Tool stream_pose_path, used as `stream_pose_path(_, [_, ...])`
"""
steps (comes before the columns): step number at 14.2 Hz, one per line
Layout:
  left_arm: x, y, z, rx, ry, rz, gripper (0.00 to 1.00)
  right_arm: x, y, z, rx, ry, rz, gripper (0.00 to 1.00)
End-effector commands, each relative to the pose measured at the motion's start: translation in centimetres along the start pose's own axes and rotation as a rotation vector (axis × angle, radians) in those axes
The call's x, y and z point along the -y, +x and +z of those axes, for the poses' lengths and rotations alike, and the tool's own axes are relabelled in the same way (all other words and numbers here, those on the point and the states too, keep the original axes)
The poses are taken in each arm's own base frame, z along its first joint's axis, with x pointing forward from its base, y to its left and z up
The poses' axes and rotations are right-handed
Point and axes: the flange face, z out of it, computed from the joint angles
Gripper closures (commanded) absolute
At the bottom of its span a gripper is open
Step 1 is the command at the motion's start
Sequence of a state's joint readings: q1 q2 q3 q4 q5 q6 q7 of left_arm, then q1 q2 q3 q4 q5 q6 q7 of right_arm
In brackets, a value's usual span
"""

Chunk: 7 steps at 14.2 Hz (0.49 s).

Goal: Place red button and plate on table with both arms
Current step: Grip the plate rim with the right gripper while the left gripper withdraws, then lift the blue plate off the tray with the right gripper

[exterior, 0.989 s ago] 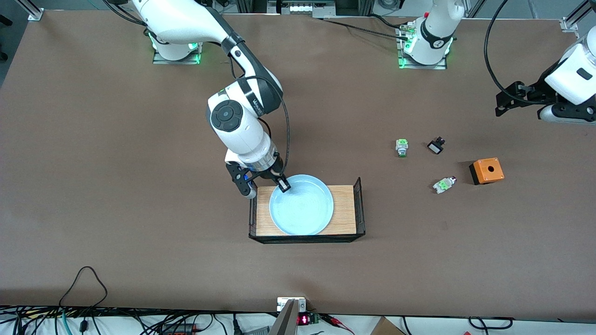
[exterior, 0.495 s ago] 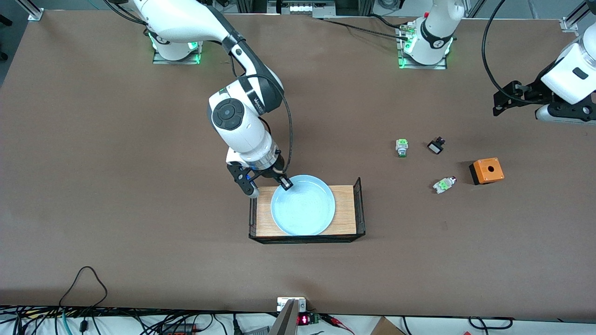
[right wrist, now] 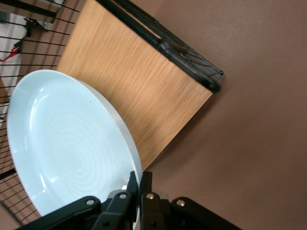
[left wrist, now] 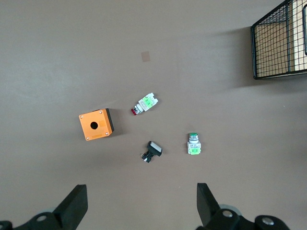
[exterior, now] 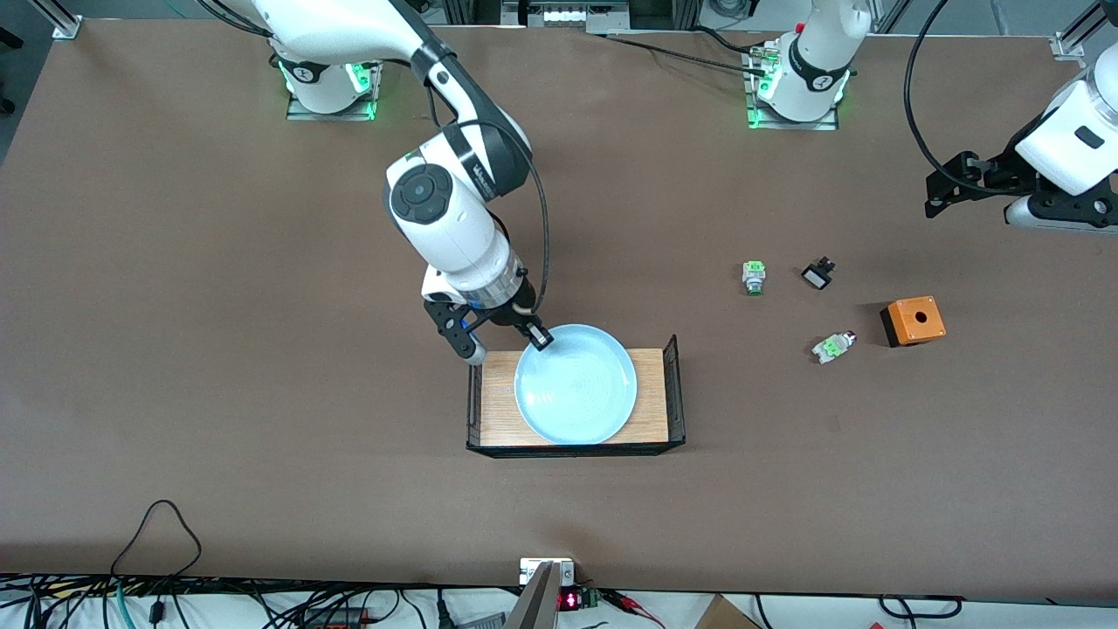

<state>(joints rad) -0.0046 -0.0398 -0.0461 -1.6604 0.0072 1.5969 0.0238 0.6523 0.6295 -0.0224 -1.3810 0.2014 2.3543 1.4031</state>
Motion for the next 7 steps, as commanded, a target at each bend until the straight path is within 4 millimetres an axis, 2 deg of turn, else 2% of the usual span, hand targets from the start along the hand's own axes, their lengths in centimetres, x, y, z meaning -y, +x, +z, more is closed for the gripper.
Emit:
stream_pose_path(1, [0.0,0.5,-0.5,0.007,0.023,0.010,0.00,0.6,0.4,-3.3,0.009,0.017,0.006,1.00])
stream_pose_path(4, [-0.1,0.5,-0.5,0.007,0.023,0.010,0.00,0.7,0.5,-6.7,0.020,-0.008,-0.006,1.00])
stream_pose_path(7, [0.0,0.5,-0.5,0.007,0.023,0.011,0.00,-0.3,1.3,-10.8,0.048,-0.099,-0.156,1.00])
